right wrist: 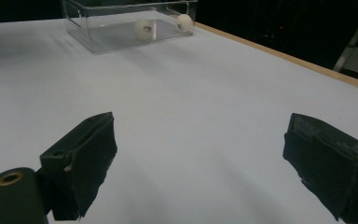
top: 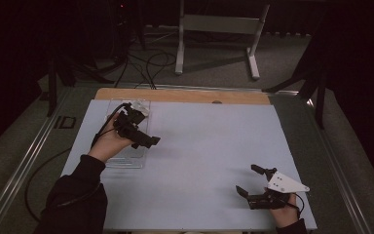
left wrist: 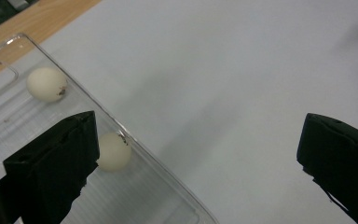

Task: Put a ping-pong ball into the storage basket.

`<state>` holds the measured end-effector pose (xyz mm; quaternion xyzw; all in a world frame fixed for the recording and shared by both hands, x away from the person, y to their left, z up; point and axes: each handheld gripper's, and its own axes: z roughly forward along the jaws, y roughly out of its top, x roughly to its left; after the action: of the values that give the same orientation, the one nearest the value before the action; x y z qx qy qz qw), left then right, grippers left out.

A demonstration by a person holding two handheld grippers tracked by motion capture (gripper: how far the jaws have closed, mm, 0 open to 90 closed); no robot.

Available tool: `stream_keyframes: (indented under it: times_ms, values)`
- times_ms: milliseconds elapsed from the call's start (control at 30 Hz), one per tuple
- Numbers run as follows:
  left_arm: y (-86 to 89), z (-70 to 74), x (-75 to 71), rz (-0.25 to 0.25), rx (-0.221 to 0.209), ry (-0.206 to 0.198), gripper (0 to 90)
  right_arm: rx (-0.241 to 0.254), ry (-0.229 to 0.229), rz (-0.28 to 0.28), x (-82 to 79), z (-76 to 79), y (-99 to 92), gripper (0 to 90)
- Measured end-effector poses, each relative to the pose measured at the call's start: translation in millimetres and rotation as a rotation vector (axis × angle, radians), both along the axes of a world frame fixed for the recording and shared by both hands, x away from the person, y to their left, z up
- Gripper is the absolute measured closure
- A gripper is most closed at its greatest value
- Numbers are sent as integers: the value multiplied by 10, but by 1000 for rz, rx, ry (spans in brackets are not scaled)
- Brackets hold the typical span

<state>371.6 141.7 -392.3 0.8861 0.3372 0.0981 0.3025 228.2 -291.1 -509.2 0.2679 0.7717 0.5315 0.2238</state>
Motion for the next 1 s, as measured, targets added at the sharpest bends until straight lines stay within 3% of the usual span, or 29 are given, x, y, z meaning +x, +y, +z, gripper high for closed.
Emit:
stream_keyframes:
  times_ms: [167,533,1000]
  values:
    - [-103,8,-33,-37,7,-6,2,1,1,1,2,-2,0,92]
    - [-310,10,-91,-88,-20,-28,3,-1,0,0,3,-3,-1,92]
    - [-612,-104,-195,-177,-34,-14,2,-4,0,-2,1,-1,2,92]
